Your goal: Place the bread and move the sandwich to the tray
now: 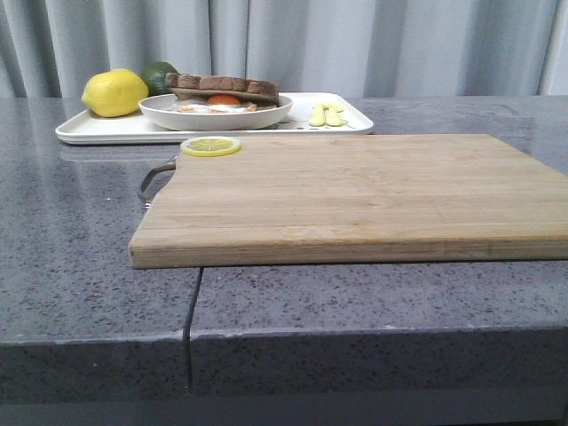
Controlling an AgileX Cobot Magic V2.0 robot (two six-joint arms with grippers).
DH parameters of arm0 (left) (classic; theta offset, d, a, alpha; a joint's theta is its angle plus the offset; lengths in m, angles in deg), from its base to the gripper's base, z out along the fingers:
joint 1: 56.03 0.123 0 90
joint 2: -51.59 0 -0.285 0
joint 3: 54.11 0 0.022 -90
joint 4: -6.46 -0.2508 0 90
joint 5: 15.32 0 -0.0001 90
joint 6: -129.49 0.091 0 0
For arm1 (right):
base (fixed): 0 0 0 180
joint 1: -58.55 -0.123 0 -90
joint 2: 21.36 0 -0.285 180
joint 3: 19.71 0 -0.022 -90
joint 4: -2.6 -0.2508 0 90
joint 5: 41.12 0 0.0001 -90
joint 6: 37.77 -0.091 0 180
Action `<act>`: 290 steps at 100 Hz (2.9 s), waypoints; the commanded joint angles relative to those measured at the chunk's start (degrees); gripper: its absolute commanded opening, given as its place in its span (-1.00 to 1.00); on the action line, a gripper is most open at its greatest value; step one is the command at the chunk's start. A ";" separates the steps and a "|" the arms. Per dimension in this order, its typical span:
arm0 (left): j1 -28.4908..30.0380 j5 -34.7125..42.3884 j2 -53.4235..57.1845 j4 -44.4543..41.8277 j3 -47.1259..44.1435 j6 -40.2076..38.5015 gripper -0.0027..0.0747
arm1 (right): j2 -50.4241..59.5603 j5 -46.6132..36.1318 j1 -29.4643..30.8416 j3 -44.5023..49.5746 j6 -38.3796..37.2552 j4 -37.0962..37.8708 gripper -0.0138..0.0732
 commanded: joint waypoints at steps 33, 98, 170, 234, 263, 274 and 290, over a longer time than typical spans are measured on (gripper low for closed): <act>-0.81 45.18 40.09 -0.29 -53.69 -5.83 -0.09 | 0.00 -3.76 0.28 -1.43 0.15 0.81 0.63; -0.81 52.63 60.05 -0.53 -88.63 -5.83 -0.20 | 1.32 -13.84 0.09 5.09 1.85 1.73 -0.11; -0.81 50.97 59.97 -0.26 -89.86 -5.83 -0.98 | 2.23 -14.46 0.09 6.96 1.85 1.73 -0.84; -0.81 51.49 60.24 -2.84 -90.81 -5.36 -0.98 | 2.23 -14.46 0.09 6.96 1.85 1.73 -0.84; 10.51 65.08 67.67 -5.92 -104.53 -4.97 -0.98 | 2.23 -14.46 0.09 6.96 1.85 1.73 -0.84; 15.94 66.02 70.32 -2.97 -108.69 -4.97 -0.98 | 2.23 -14.46 0.09 6.96 1.85 1.73 -0.84; 18.88 65.91 73.34 -2.99 -111.96 -4.97 -0.98 | 2.23 -14.46 0.09 6.96 1.85 1.73 -0.84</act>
